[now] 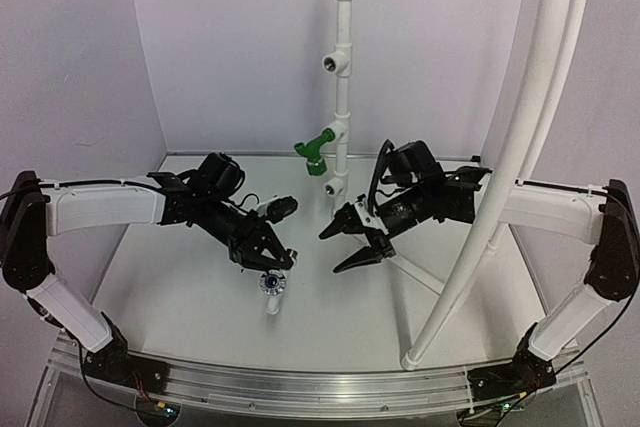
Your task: Install the water faucets
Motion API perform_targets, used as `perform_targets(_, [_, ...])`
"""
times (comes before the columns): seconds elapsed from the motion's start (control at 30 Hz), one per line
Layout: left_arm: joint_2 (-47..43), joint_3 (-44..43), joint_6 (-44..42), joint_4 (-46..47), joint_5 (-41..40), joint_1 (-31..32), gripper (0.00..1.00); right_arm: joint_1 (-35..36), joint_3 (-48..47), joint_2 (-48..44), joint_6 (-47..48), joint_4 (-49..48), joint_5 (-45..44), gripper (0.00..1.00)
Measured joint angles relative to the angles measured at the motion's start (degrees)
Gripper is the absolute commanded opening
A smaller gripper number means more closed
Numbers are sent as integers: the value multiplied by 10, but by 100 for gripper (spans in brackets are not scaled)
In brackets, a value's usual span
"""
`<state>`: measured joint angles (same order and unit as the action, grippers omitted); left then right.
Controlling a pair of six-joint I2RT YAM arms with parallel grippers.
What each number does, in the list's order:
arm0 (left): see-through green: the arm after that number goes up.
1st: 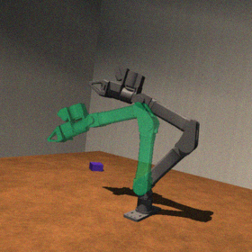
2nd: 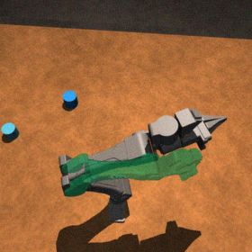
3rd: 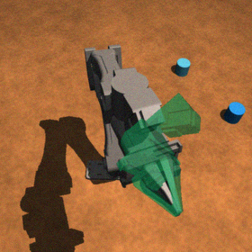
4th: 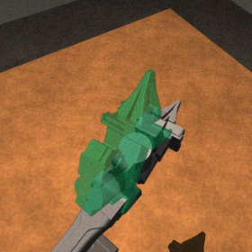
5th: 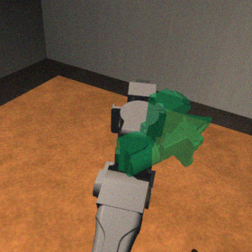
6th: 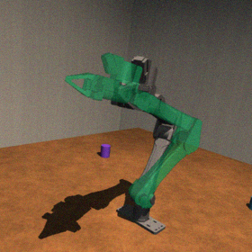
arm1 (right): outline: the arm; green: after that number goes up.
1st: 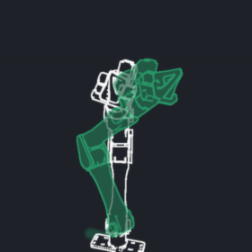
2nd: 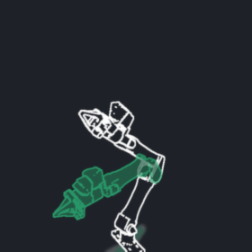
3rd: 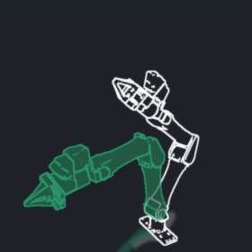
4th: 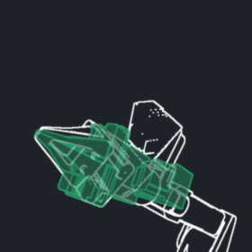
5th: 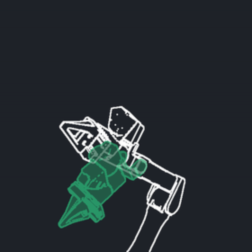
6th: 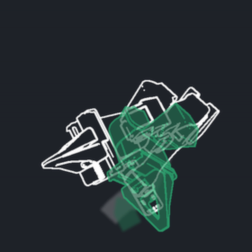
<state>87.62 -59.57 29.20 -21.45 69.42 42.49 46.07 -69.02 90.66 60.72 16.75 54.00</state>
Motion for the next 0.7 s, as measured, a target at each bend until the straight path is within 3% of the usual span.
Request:
perform_targets(0.27, [50, -64, -69, -83, 14, 31, 4, 44, -24, 21, 74, 44, 8, 57])
perform_targets(0.7, [116, -142, -147, -167, 35, 50, 4, 71, -49, 30, 98, 57, -27, 54])
